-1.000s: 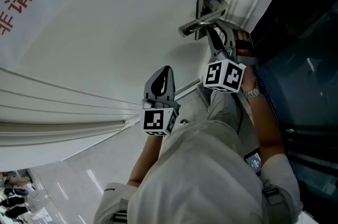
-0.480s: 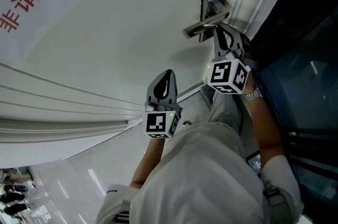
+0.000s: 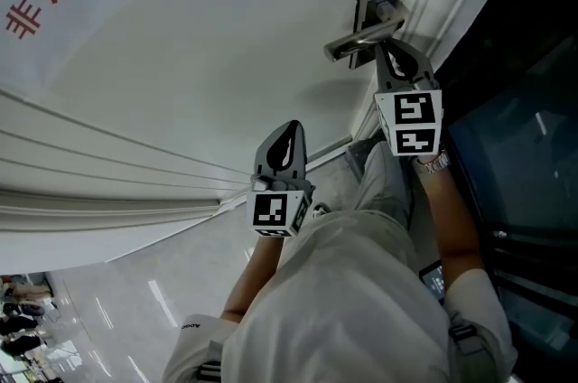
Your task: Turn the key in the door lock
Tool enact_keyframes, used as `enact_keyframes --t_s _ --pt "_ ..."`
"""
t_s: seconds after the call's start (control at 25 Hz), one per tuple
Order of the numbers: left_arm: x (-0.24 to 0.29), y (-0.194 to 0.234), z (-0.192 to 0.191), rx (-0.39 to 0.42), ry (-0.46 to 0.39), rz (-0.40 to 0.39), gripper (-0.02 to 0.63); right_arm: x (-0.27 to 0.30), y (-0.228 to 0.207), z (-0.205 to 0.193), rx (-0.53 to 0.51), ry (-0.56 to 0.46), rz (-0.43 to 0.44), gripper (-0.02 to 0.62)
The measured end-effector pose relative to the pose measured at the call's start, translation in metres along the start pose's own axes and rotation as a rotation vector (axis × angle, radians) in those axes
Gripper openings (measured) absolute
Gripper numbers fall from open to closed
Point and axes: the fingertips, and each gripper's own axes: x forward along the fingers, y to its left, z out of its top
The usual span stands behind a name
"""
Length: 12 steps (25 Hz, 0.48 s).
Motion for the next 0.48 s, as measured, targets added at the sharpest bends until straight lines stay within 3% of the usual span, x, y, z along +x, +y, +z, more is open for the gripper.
enact_keyframes --t_s 0.24,0.48 --pt "-0.0029 -0.0020 -0.0084 -0.004 0.028 -0.009 0.009 0.0004 -0.0032 -0.0013 0.278 0.001 0.056 0.014" --pt "-0.0021 -0.0038 -0.0013 0.004 0.003 -0.015 0.009 0.0008 -0.0054 -0.0022 0.527 -0.005 0.134 0.012"
